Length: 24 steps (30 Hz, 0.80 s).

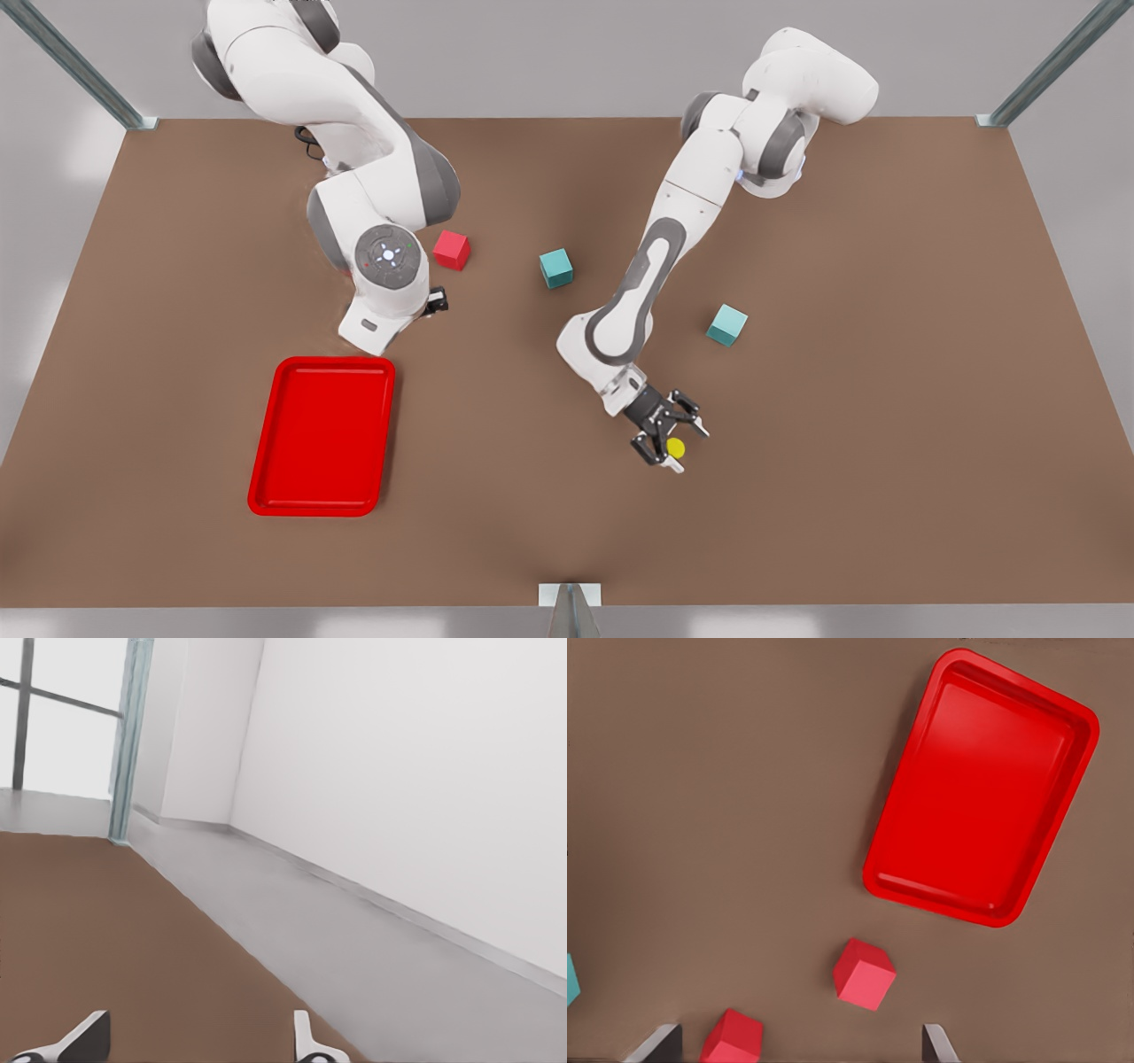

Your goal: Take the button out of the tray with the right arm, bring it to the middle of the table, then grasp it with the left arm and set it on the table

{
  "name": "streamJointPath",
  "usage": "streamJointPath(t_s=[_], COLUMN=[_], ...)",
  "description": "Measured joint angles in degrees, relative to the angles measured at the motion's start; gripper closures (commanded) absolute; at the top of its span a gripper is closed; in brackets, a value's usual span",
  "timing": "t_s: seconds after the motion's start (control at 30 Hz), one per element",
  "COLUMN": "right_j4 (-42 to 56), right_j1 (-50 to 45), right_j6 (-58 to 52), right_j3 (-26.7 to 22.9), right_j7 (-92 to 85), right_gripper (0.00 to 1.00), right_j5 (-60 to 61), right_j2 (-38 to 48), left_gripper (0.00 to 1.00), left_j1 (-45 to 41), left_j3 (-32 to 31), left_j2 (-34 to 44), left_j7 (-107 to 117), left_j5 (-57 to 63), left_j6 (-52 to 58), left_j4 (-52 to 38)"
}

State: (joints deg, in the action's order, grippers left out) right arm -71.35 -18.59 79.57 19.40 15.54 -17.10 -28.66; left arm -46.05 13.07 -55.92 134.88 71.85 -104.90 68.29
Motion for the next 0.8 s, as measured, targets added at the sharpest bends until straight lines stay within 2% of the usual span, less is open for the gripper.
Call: streamJointPath(t_s=[0.07,0.13,0.2,0.23,0.3,0.4,0.53,0.8], right_j4=[4.39,6.42,6.97,7.05,7.18,7.17,7.17,7.17], right_j1=[-2.15,0.53,2.65,3.61,7.66,11.88,13.65,16.7], right_j6=[1.1,1.46,1.67,1.55,1.01,-0.08,-1.08,-2.94], right_j3=[-1.23,-1.58,-1.7,-1.72,-1.68,-1.77,-1.74,-1.72], right_j7=[0.79,1.45,2.08,2.37,2.93,3.67,4.48,5.31], right_gripper=[0.0,0.0,0.0,0.0,0.0,0.0,0.0,0.0], right_j5=[-0.52,1.54,3.66,4.58,7.0,10.54,12.47,14.94], right_j2=[-4.71,-5.76,-5.62,-5.01,-3.78,-1.98,-1.13,-0.04], left_gripper=[0.0,0.0,0.0,0.0,0.0,0.0,0.0,0.0], left_j1=[0.19,7.35,12.31,14.12,20.4,23.48,24.66,25.62], left_j3=[0.29,1.16,2.36,1.99,-4.27,-7.6,-8.21,-7.69], left_j2=[9.61,19.72,25.04,28.3,37.58,51.47,55.92,56.24], left_j7=[-9.05,-20.2,-32.31,-38.18,-48.99,-63.6,-80.61,-105.19], left_j5=[-11.5,-33.67,-49.65,-54.8,-60.51,-64.45,-66.87,-68.68], left_j6=[4.11,9.57,15.71,18.55,22.79,24.41,24.96,25.47], left_j4=[-2.73,-4.94,-6.31,-6.61,-2.51,10.64,14.59,15.58])
